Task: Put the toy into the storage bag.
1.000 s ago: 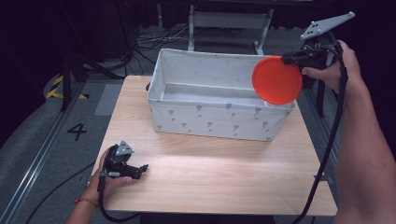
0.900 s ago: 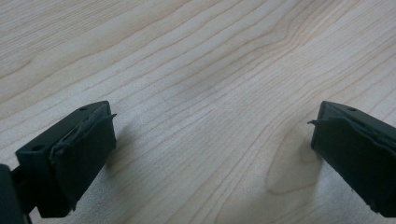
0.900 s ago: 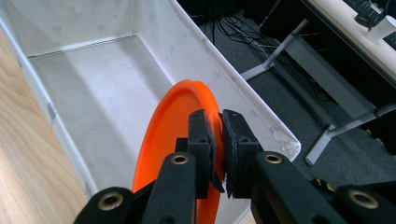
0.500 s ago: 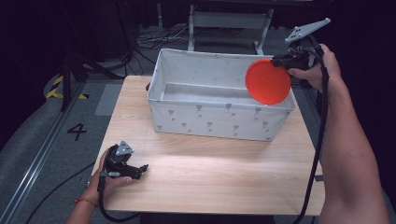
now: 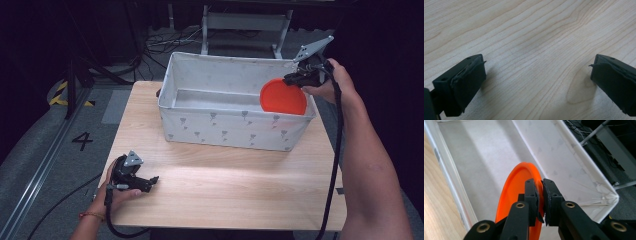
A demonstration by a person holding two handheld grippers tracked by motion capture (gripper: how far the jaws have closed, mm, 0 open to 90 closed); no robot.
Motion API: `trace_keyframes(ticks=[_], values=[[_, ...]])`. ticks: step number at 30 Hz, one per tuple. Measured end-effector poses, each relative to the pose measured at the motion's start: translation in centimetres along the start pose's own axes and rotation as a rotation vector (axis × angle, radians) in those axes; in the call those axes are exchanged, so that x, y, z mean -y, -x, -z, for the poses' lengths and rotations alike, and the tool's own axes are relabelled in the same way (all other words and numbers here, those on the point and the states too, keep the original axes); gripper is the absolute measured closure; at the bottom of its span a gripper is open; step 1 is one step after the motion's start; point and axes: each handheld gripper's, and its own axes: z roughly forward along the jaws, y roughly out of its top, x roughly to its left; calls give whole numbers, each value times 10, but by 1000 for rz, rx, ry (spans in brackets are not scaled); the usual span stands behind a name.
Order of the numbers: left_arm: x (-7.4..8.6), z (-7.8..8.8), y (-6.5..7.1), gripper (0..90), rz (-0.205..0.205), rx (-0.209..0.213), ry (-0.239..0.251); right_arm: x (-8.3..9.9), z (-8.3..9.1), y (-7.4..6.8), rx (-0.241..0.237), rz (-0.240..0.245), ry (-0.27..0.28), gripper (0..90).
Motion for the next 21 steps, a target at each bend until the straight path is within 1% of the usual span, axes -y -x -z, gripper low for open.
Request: trace_keyframes(ticks=[4, 8, 13, 14, 17, 19, 21], values=[[0, 0, 0, 3, 2, 1, 0, 5, -7, -5, -52, 37, -16, 827], [0, 0, 0, 3, 2, 2, 0, 10, -16, -13, -99, 89, -68, 826], [0, 0, 0, 2, 2, 3, -3, 11, -22, -18, -145, 115, -88, 824], [0, 0, 0, 2, 3, 3, -2, 11, -24, -20, -156, 127, -100, 824], [0, 0, 0, 2, 2, 3, -3, 9, -31, -24, -169, 145, -121, 825], [0, 0, 0, 2, 2, 3, -2, 8, -35, -26, -198, 155, -143, 828], [0, 0, 0, 2, 3, 4, -2, 8, -42, -29, -213, 168, -177, 828]])
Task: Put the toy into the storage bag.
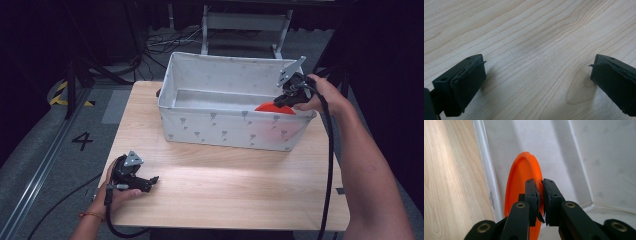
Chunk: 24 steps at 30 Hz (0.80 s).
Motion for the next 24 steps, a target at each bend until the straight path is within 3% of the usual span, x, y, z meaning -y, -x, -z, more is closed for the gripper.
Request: trace_keyframes(ticks=[12, 15, 20, 24], values=[[0, 0, 0, 2, -1, 1, 0, -7, -25, 2, -82, 28, -162, 826], [0, 0, 0, 2, -1, 1, 0, -7, -26, 3, -84, 24, -154, 827], [0, 0, 0, 2, -1, 2, -1, -7, -29, 3, -106, 26, -185, 821], [0, 0, 0, 2, 2, 4, -1, -8, -25, 4, -90, 10, -137, 824]])
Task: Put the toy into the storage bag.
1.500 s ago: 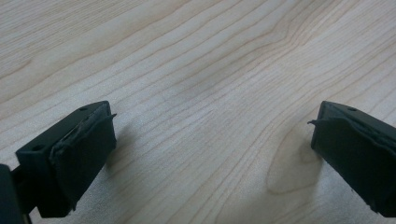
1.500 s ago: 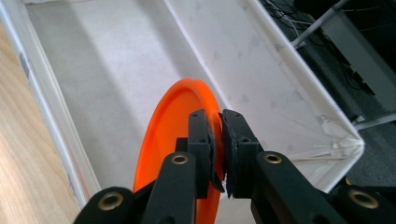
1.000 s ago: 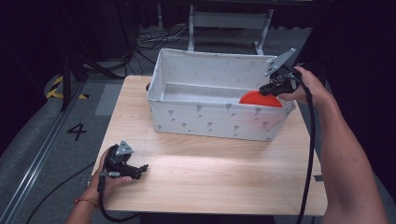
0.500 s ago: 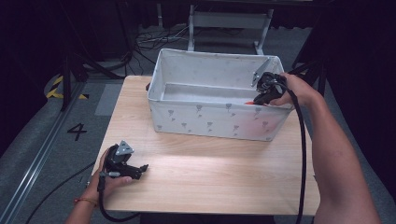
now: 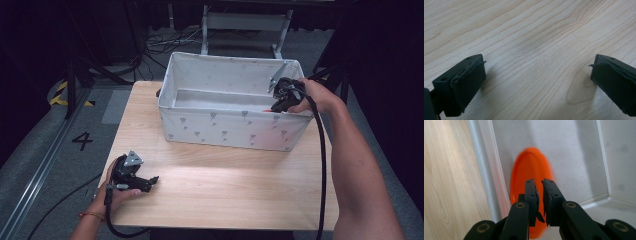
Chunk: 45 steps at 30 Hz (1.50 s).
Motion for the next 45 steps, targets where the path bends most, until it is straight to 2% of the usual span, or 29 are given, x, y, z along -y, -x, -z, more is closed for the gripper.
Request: trace_keyframes(ticks=[5, 6, 8, 9, 10, 14, 16, 18, 20, 24, 27, 35, 37, 39, 41, 45], values=[[0, 0, 0, 2, -1, 0, 0, 2, 4, 0, 39, -6, 8, 771], [0, 0, 0, 2, 0, 0, 0, 3, 6, 0, 43, -23, 17, 762], [0, 0, 0, 2, -1, 0, 0, 6, 10, 0, 71, -33, 48, 722], [0, 0, 0, 2, -1, 0, 0, 9, 14, 1, 111, -57, 85, 700], [0, 0, 0, 2, -1, 0, 0, 9, 14, 1, 111, -57, 85, 700], [0, 0, 0, 2, -1, 0, 0, 18, 23, 1, 143, -108, 179, 642], [0, 0, 0, 2, -1, 0, 0, 21, 27, -1, 169, -129, 208, 605], [0, 0, 0, 2, -1, 0, 0, 25, 32, -4, 229, -168, 261, 619], [0, 0, 0, 2, -3, 3, 0, 29, 35, -6, 238, -180, 302, 589], [0, 0, 0, 2, -3, 3, 0, 35, 40, -13, 270, -239, 354, 551], [0, 0, 0, 2, -3, 3, 0, 37, 43, -17, 272, -255, 381, 536], [0, 0, 0, 2, -3, 3, 0, 41, 48, -26, 317, -326, 411, 368], [0, 0, 0, 2, -3, 3, 0, 42, 50, -30, 346, -339, 415, 352], [0, 0, 0, 2, -3, 3, 0, 43, 52, -35, 334, -334, 425, 326], [0, 0, 0, 2, -3, 3, 0, 44, 53, -38, 360, -345, 421, 313], [0, 0, 0, 2, -3, 3, 0, 47, 61, -49, 376, -372, 435, 298]])
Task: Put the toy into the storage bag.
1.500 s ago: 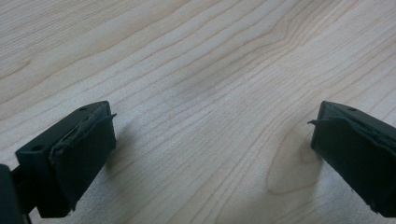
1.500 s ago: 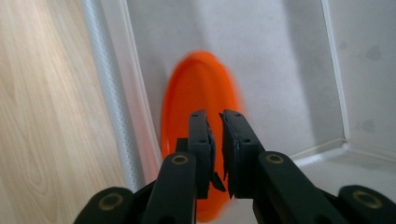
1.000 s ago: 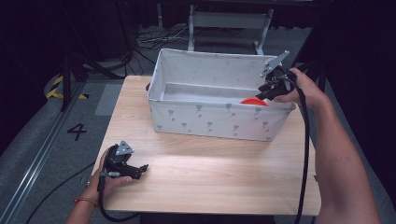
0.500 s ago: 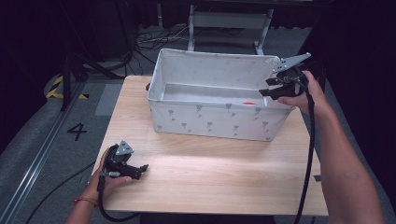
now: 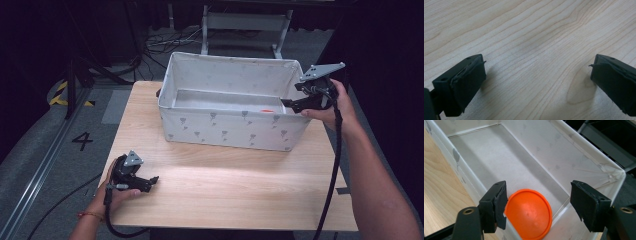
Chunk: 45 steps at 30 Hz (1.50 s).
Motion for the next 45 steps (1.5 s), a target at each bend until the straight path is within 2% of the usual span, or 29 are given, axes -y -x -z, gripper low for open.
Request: trace_keyframes(ticks=[9, 15, 18, 20, 24, 29, 31, 33, 35, 37, 39, 45], values=[[0, 0, 0, 2, 0, 0, 0, 10, 20, -12, 7, 18, 2, 262], [0, 0, 0, 2, 0, 0, 0, 22, 33, -21, 10, 19, 25, 247], [0, 0, 0, 2, 0, 0, 0, 28, 38, -28, 43, 37, 19, 222], [0, 0, 0, 2, 0, 0, 0, 32, 41, -32, 43, 44, 15, 212], [0, 0, 0, 2, 0, 0, 0, 40, 44, -40, 72, 57, 4, 194], [0, 0, 0, 2, 0, 0, 0, 52, 46, -49, 76, 53, 13, 193], [0, 0, 0, 2, 0, 0, 0, 56, 47, -53, 92, 62, 13, 188], [0, 0, 0, 2, 0, 0, 0, 61, 48, -56, 85, 70, 5, 190], [0, 0, 0, 2, 0, -1, 0, 66, 49, -59, 121, 63, 20, 207], [0, 0, 0, 2, 1, -4, 0, 74, 50, -60, 98, 54, 18, 200], [0, 0, 0, 2, 0, -4, 0, 82, 49, -62, 114, 57, 13, 200], [0, 0, 0, 2, 1, -4, 1, 106, 45, -69, 101, 60, -19, 187]])
